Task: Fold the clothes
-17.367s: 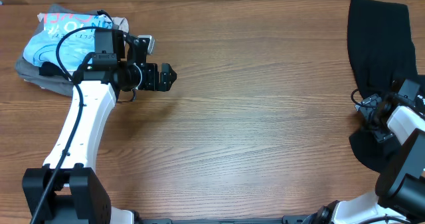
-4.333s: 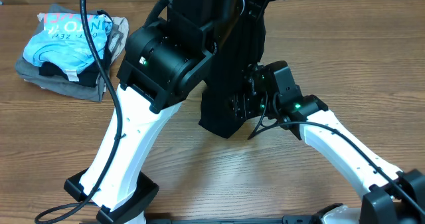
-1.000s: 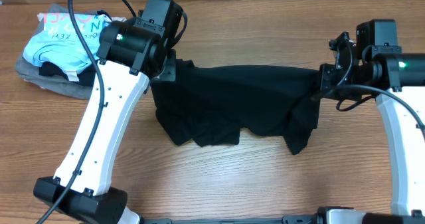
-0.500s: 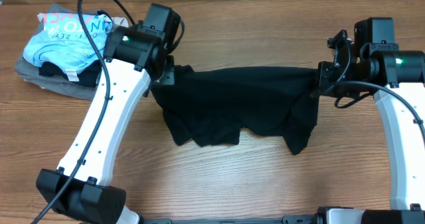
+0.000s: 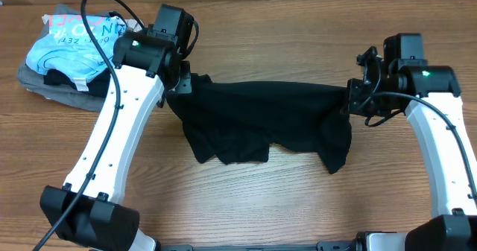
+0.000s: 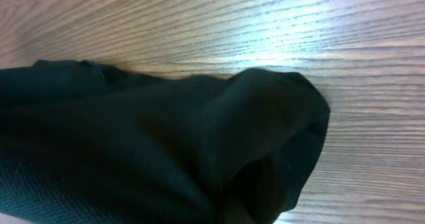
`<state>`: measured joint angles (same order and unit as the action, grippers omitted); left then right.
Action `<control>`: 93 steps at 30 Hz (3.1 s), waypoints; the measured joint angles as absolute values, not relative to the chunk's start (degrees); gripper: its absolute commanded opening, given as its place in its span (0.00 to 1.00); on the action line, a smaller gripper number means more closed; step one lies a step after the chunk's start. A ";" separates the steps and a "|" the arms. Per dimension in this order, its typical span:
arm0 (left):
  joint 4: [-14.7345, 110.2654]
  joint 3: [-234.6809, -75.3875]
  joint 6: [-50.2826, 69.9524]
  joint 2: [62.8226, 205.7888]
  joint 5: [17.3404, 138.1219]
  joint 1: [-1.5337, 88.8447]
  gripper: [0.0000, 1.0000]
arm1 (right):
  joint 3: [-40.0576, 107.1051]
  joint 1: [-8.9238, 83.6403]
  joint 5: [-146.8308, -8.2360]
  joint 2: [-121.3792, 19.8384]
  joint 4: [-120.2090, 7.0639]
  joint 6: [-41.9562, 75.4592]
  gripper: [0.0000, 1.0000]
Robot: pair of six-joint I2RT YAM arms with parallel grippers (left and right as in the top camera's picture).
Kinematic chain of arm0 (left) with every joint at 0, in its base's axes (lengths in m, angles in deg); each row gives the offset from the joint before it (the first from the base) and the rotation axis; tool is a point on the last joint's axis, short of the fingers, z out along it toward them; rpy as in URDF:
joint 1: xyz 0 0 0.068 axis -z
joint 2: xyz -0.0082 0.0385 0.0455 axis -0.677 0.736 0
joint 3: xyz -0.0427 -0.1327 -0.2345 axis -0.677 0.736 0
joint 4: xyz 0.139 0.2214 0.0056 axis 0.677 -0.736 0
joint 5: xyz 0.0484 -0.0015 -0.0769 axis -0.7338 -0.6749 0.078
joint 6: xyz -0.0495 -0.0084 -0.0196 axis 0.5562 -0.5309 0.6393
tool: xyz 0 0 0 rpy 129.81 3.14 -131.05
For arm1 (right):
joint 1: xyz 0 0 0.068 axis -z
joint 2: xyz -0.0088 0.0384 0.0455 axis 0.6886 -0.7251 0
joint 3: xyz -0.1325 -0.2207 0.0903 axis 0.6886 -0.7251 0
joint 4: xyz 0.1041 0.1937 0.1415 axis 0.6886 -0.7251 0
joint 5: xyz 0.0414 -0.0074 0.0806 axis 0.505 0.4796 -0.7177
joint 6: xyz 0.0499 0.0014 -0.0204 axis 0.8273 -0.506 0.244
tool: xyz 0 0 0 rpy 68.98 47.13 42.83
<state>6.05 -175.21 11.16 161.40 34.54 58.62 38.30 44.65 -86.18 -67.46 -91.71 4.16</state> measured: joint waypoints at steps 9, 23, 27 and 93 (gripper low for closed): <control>16.50 -164.04 11.16 161.42 34.76 57.92 0.04 | 36.44 44.65 -86.55 -67.83 -88.87 5.08 0.04; 30.23 -155.54 10.70 161.44 40.42 49.31 0.04 | 35.90 44.56 -88.14 -69.75 -81.39 6.72 0.05; 32.28 -155.47 10.52 161.44 41.03 49.31 0.04 | 35.90 44.58 -88.12 -69.75 -78.66 6.96 0.10; 38.31 -153.33 10.52 161.44 41.34 50.88 0.04 | 22.48 37.48 -86.53 -84.62 -51.16 23.61 0.43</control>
